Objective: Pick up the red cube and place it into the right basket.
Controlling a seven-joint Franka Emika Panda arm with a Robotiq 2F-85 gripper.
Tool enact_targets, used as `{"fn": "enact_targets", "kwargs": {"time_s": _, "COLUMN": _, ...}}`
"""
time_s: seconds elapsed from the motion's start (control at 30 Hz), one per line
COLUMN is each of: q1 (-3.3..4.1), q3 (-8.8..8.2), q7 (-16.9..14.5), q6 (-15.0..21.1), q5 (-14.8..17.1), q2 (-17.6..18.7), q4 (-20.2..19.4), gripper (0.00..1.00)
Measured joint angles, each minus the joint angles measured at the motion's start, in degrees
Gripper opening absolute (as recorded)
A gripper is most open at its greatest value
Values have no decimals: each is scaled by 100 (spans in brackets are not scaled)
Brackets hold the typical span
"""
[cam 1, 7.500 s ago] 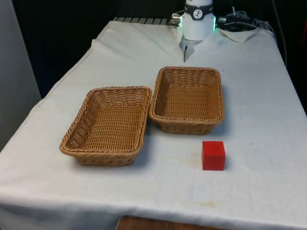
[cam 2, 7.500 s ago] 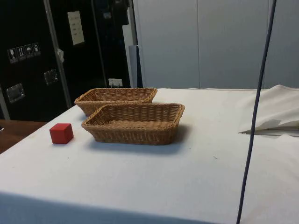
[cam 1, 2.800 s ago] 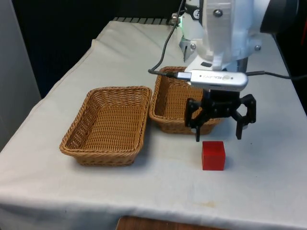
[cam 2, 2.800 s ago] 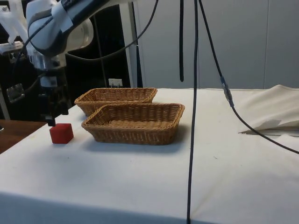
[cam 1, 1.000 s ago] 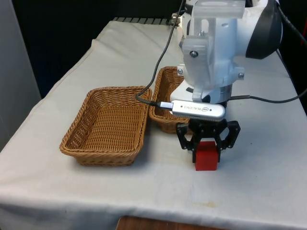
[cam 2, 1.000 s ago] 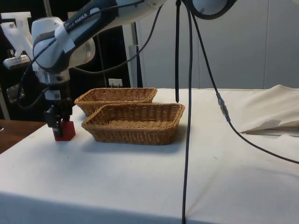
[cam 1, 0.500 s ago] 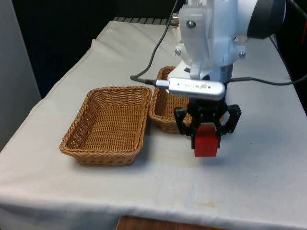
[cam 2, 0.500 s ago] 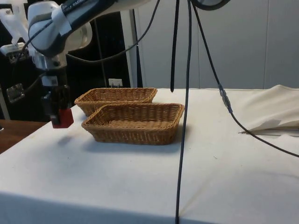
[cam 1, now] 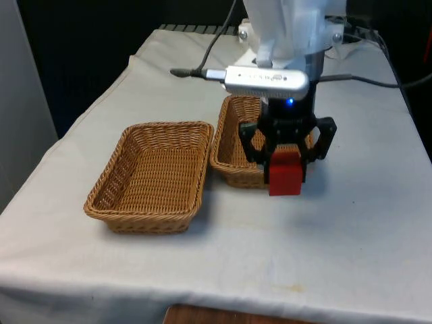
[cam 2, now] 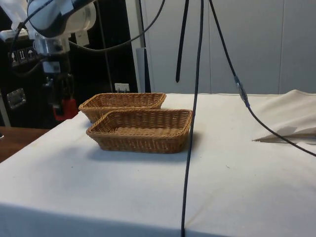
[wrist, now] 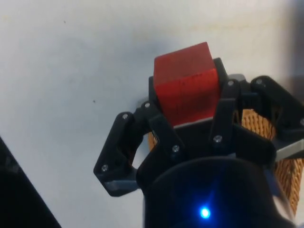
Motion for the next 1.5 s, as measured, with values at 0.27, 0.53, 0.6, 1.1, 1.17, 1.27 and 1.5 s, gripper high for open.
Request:
{"fn": "enact_targets", "kwargs": {"time_s": 0.27, "q1": 0, "q3": -80, "q7": -155, "q6": -23, "q5": 0, "q2": -258, "q4": -218, "gripper": 1}}
{"fn": "enact_targets", "kwargs": {"time_s": 0.53, "q1": 0, "q3": -149, "q7": -309, "q6": 92, "q5": 6, "q2": -430, "q4": -493, "gripper": 1}}
{"fn": "enact_targets", "kwargs": {"time_s": 0.6, "q1": -6, "q3": -172, "q7": -350, "q6": 149, "q5": 6, "q2": -453, "q4": -567, "gripper": 1}}
{"fn": "enact_targets", "kwargs": {"time_s": 1.1, "q1": -23, "q3": -327, "q7": -739, "q6": 504, "q5": 138, "q2": -728, "q4": -1175, "gripper": 1}}
{"fn": "enact_targets", "kwargs": {"time_s": 1.17, "q1": -23, "q3": -338, "q7": -762, "q6": 527, "q5": 143, "q2": -745, "q4": -1220, "gripper": 1}}
{"fn": "enact_targets", "kwargs": {"time_s": 1.27, "q1": -23, "q3": -401, "q7": -894, "q6": 607, "q5": 206, "q2": -831, "q4": -1398, "gripper": 1}}
{"fn": "enact_targets", "kwargs": {"time_s": 1.5, "q1": -23, "q3": -487, "q7": -1071, "q6": 699, "q5": 235, "q2": -974, "q4": -1684, "gripper": 1}}
